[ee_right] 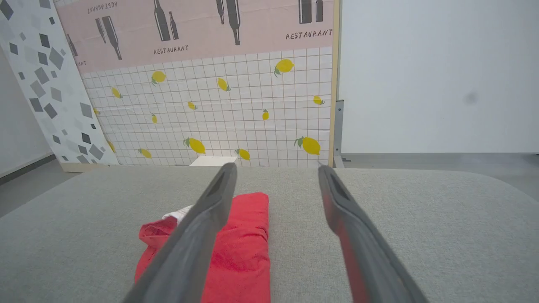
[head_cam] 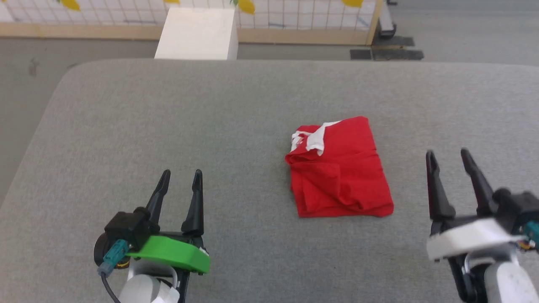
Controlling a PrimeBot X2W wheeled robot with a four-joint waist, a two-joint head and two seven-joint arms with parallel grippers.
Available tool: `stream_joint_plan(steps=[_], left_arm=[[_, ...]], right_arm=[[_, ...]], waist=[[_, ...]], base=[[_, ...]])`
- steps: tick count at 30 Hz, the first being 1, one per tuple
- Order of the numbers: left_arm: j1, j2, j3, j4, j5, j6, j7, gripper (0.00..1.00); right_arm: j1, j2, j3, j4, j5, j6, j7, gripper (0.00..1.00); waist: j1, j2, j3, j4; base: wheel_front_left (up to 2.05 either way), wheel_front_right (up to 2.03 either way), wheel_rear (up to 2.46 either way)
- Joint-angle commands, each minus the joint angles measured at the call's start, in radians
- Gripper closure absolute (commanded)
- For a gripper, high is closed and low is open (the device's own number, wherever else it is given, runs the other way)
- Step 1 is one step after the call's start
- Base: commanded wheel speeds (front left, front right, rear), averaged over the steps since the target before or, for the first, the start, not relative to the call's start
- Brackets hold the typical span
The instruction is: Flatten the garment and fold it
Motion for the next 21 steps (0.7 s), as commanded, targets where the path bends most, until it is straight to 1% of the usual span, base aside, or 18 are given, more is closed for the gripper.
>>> stream_joint_plan(steps=[1, 4, 10, 21], left_arm=[[0.019, -0.002, 0.003, 0.001, 0.015, -0.004, -0.005, 0.0], [0.03, -0.002, 0.007, 0.002, 0.02, -0.004, -0.005, 0.0], [0.059, -0.002, 0.017, 0.011, 0.029, -0.004, -0.005, 0.0], [0.077, -0.002, 0.023, 0.032, 0.031, -0.004, -0.005, 0.0]], right_arm=[[0.024, 0.008, -0.002, 0.007, -0.014, -0.002, -0.024, 0.0], [0.07, 0.013, -0.005, 0.015, -0.037, -0.002, -0.05, 0.0], [0.138, 0.018, -0.021, 0.038, -0.052, -0.002, -0.068, 0.0], [0.175, 0.019, -0.021, 0.056, -0.063, -0.002, -0.07, 0.0]], waist=[[0.0001, 0.0, -0.024, -0.02], [0.0001, 0.0, -0.04, -0.025], [0.0001, 0.0, -0.067, -0.038], [0.0001, 0.0, -0.076, -0.054]], base=[[0.0, 0.0, 0.0], [0.0, 0.0, 0.0], [0.0, 0.0, 0.0], [0.0, 0.0, 0.0]])
